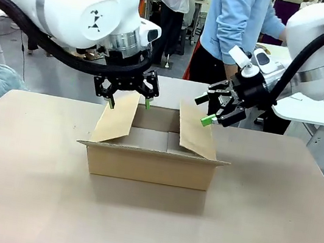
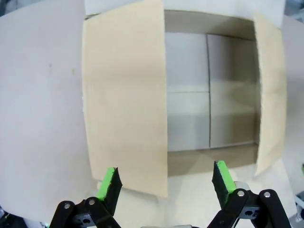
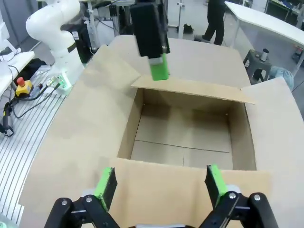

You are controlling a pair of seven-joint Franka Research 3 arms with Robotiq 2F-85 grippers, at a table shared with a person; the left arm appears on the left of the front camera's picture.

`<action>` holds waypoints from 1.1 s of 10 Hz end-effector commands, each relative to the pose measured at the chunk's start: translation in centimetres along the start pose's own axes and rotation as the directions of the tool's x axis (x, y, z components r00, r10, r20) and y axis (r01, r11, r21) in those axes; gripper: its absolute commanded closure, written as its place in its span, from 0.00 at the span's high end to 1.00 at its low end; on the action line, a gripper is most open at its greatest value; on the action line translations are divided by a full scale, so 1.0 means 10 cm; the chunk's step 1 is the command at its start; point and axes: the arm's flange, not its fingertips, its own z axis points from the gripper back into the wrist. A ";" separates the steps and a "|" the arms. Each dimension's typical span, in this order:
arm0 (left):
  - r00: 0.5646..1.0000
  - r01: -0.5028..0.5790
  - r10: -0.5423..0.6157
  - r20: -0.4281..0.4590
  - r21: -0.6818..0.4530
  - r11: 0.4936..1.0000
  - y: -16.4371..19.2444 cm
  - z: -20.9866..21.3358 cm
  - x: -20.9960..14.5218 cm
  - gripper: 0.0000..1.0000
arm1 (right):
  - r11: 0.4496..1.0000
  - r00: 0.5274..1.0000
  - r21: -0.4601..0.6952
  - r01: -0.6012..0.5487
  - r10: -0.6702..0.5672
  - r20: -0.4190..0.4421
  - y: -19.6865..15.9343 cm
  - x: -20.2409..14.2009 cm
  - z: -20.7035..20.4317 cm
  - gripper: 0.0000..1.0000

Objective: Pack the gift set into the box.
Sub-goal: Place both hands on the side flaps of the Package Box and spread them outward.

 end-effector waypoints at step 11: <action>0.998 0.058 -0.052 -0.026 0.348 0.936 -0.12 -0.84 0.59 1.00 | 1.000 1.000 0.005 -0.012 0.012 -0.001 -0.04 0.05 -0.04 1.00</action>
